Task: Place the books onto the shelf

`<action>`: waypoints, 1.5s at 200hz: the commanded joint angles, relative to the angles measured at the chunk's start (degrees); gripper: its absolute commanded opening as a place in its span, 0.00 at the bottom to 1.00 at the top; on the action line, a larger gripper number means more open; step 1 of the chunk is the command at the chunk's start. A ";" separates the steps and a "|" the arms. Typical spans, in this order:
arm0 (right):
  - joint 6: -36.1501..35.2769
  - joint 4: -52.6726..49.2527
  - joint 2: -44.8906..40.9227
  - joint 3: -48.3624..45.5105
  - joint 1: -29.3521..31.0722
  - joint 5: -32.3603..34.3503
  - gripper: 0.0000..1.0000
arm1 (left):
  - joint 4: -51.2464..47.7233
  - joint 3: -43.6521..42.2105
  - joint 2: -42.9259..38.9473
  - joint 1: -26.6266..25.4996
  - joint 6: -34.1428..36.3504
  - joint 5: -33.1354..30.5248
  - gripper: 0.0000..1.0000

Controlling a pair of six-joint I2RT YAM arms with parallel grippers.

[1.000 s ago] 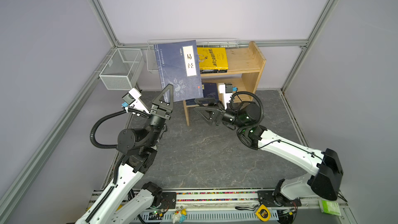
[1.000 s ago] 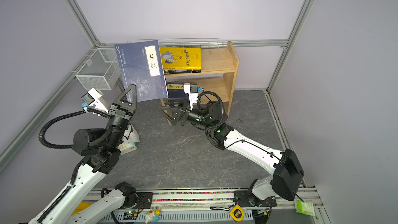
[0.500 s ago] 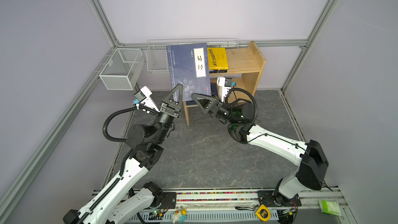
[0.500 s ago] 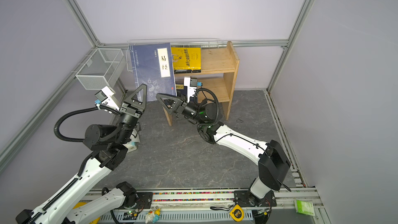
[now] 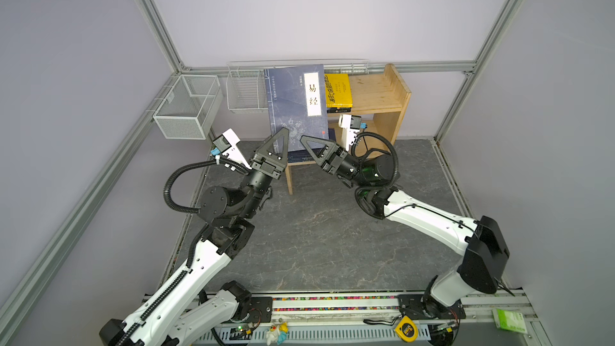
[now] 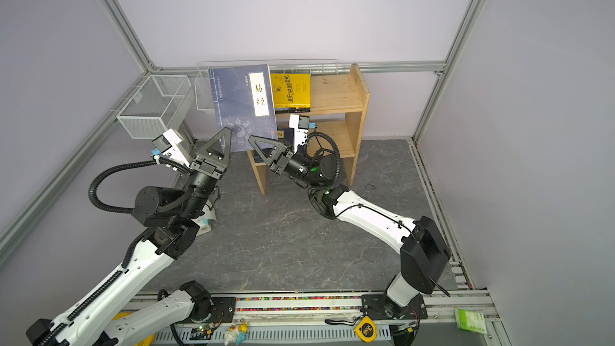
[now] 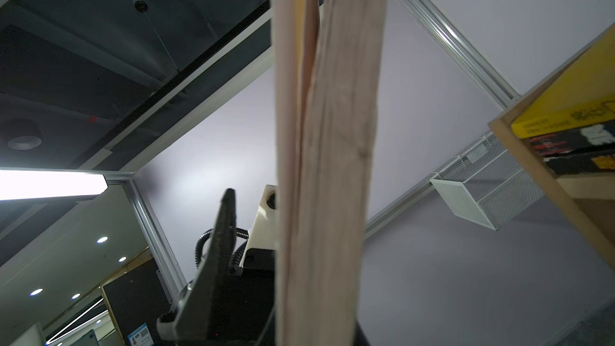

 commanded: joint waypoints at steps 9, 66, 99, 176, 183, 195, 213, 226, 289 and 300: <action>0.85 -8.81 -5.26 2.12 -5.16 -12.41 0.07 | -21.01 9.61 -1.94 -0.23 7.85 3.48 0.85; -13.85 -43.13 -18.47 3.63 -12.69 -30.34 0.07 | -55.72 28.31 2.39 2.25 18.99 12.11 1.00; -18.76 -54.81 -26.31 1.89 -15.98 -31.00 0.07 | -53.23 29.43 4.72 8.64 15.33 27.63 0.96; -17.20 -53.67 -28.33 2.19 -16.72 -34.37 0.07 | -37.15 27.02 6.62 8.89 9.04 42.03 0.89; -16.53 -53.15 -27.75 2.28 -16.74 -34.70 0.07 | -37.34 27.27 6.62 8.91 9.12 41.76 0.87; -15.49 -52.12 -26.82 2.45 -16.72 -35.58 0.07 | -37.69 27.55 6.88 8.91 9.27 41.25 0.80; -13.88 -50.54 -25.47 2.63 -16.72 -36.29 0.07 | -38.40 27.82 7.65 8.89 9.44 40.56 0.67; -13.35 -49.30 -24.85 2.83 -16.74 -36.50 0.07 | -38.49 27.93 8.30 8.91 9.19 40.57 0.54; -18.05 -53.67 -23.89 5.88 -17.63 -31.59 0.21 | -39.36 26.41 6.33 8.87 10.95 33.08 0.00; -21.44 -57.07 -25.49 5.73 -17.70 -27.07 0.39 | -37.47 24.66 4.88 8.87 10.12 29.70 0.00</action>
